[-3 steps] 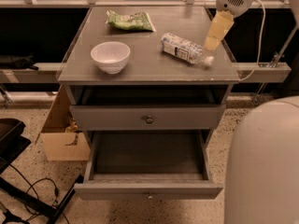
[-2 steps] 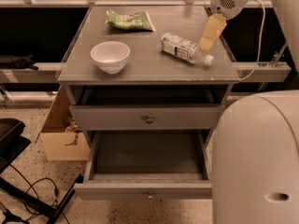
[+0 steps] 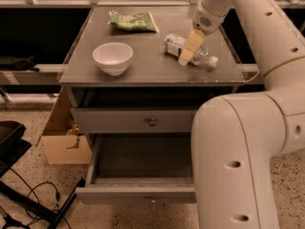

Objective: Place blue plastic bottle into middle drawer

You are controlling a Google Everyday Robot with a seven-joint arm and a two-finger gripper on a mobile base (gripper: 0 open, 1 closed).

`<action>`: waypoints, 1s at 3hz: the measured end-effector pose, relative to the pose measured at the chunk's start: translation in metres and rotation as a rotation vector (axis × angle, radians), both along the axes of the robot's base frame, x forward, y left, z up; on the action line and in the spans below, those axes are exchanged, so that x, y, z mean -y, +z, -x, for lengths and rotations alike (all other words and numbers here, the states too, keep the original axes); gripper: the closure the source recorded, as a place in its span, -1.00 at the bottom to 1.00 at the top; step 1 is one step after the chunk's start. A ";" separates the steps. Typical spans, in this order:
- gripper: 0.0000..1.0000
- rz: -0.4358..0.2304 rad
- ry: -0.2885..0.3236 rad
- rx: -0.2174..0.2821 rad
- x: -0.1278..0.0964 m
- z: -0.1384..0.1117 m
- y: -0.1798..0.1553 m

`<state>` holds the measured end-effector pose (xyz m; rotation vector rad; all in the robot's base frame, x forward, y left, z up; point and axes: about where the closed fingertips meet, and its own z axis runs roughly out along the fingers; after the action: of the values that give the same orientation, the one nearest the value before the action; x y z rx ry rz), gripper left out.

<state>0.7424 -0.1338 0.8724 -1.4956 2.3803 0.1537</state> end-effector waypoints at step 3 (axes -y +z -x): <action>0.00 -0.022 0.014 0.030 -0.017 -0.025 -0.024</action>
Offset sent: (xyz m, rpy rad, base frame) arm 0.0136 0.0107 -0.0171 0.0114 -0.0054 0.0174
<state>0.7678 -0.1172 0.8481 -1.4944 2.3378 0.1600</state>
